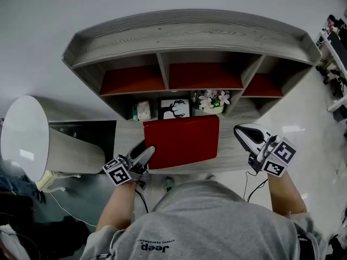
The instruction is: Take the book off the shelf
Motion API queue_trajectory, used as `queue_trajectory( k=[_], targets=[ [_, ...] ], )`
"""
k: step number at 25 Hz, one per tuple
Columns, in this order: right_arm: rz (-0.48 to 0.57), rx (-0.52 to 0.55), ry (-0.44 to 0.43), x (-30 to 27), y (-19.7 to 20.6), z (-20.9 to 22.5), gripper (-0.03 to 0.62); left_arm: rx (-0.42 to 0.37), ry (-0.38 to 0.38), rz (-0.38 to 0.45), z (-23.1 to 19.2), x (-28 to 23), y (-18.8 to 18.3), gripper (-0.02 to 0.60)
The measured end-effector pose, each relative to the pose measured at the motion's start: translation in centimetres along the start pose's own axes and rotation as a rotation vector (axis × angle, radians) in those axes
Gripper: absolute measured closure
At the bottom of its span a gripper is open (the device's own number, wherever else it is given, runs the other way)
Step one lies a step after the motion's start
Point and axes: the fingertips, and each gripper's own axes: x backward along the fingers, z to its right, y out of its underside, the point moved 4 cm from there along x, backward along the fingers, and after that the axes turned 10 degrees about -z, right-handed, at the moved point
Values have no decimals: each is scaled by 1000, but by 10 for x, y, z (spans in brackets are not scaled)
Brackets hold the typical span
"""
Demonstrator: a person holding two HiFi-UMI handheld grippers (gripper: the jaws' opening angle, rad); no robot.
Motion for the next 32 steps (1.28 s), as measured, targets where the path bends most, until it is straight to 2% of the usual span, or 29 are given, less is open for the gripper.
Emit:
queue_trajectory(
  k=[17,23,26,32],
  targets=[
    [-51,-62,15,-7,43,10,592,168,-38,-112,-63,-37,63,318],
    [-78,-80,8,-12,61,8,593,199,-83,-158,-89,-42,88,318],
    [-92,-93,5,-13,70,8,592,212,-75,-173,-96,-46,97,318],
    [-116,-123,-5,-18,90,8,594,235,-181,-237,-130,-41,121,318]
  ],
)
